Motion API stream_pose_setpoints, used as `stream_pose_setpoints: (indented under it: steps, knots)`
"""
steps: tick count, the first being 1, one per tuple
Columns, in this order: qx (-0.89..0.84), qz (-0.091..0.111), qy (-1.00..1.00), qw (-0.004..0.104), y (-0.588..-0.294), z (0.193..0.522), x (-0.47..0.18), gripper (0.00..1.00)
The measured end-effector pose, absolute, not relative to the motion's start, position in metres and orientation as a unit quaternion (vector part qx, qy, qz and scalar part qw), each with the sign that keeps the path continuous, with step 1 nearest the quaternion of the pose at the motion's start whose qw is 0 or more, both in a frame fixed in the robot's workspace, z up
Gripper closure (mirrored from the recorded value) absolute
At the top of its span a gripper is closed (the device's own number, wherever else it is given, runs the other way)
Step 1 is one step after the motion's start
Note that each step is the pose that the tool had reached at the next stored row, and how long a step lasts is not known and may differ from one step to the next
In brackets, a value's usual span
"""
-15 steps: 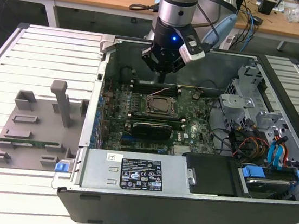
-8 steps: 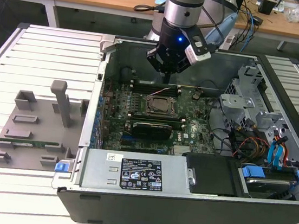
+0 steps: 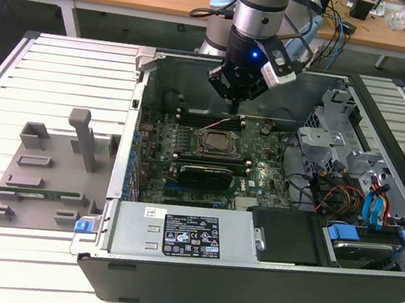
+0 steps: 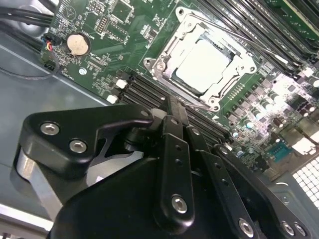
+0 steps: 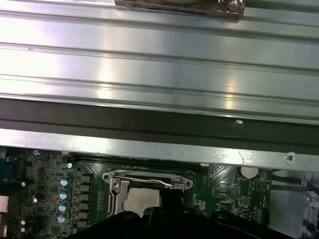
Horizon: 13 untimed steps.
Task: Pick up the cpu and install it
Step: 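Install the first cpu locking lever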
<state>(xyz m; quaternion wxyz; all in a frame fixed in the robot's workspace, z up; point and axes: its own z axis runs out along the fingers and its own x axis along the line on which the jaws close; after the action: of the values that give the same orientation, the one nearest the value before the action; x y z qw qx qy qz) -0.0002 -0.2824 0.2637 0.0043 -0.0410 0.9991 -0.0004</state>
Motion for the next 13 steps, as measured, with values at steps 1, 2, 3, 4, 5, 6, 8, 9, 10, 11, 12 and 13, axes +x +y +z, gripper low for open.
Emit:
stream_pose_setpoints:
  steps: [1,2,3,4,5,6,8,9,10,11,12,13]
  knots:
    - [-0.041,0.0,0.999,0.004,-0.282,0.264,0.001,0.89]
    - [-0.041,0.0,0.999,0.004,-0.282,0.264,0.002,0.89]
    - [-0.041,0.0,0.999,0.004,-0.282,0.264,0.004,0.89]
    - [-0.041,0.0,0.999,0.004,-0.282,0.264,0.006,0.89]
    - [-0.041,0.0,0.999,0.004,-0.282,0.264,0.008,0.89]
    - [-0.041,0.0,0.999,0.004,-0.282,0.264,0.012,0.89]
    - [-0.041,-0.001,0.999,0.002,-0.282,0.263,0.037,0.89]
    - [-0.041,0.0,0.999,0.002,-0.282,0.262,0.032,0.89]
    - [-0.041,0.0,0.999,0.002,-0.282,0.262,0.023,0.89]
    - [-0.041,0.0,0.999,0.002,-0.282,0.262,0.014,0.89]
    - [-0.041,0.0,0.999,0.002,-0.282,0.259,0.004,0.89]
    - [-0.041,0.0,0.999,0.002,-0.282,0.255,-0.006,0.89]
